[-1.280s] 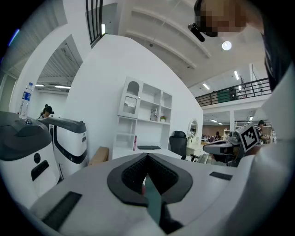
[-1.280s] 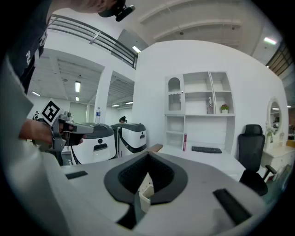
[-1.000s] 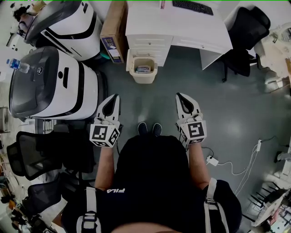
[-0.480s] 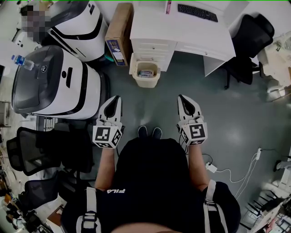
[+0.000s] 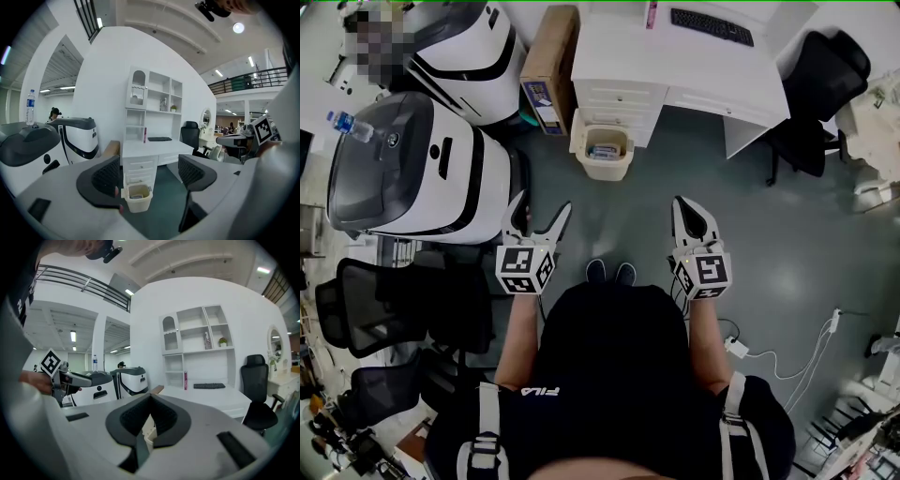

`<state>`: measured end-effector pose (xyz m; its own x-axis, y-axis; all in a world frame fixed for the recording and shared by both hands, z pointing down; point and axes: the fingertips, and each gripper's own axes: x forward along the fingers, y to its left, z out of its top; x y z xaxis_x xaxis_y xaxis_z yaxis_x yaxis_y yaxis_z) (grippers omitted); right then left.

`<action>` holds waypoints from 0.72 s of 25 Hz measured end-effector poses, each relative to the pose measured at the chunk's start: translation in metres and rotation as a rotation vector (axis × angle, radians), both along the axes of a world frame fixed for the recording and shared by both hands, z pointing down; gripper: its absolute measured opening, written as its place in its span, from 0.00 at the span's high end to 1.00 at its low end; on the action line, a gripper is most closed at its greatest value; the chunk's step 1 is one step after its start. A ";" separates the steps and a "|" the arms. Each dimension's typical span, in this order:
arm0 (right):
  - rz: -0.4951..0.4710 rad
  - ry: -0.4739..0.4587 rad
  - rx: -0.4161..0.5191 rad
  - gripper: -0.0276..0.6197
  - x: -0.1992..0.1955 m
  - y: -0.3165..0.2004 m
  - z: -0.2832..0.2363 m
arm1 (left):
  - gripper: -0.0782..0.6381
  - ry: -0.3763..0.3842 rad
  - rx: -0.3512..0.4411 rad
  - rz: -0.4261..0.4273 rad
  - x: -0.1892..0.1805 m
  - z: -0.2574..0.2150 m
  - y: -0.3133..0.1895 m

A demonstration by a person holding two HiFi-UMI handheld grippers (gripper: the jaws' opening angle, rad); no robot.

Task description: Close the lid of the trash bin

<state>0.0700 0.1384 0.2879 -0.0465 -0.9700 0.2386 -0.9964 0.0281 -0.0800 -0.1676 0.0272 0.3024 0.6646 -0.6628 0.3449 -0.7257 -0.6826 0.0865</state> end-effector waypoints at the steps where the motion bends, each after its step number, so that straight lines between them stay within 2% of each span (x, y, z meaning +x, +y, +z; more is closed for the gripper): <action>1: -0.002 -0.005 -0.001 0.95 0.000 0.000 0.001 | 0.34 0.000 0.000 -0.001 0.001 0.000 0.000; 8: 0.007 -0.010 0.004 0.95 0.014 0.006 0.001 | 0.34 0.010 0.008 -0.012 0.010 -0.002 0.005; 15: -0.011 -0.042 0.004 0.95 0.039 0.017 0.005 | 0.34 -0.011 -0.009 -0.059 0.014 0.002 0.018; 18: -0.016 -0.042 0.002 0.95 0.050 0.018 0.010 | 0.34 0.015 -0.026 -0.087 0.014 -0.001 0.021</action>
<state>0.1199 0.1561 0.2974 -0.0724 -0.9695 0.2341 -0.9915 0.0446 -0.1220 -0.1535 0.0485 0.3017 0.6104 -0.7091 0.3530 -0.7804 -0.6146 0.1147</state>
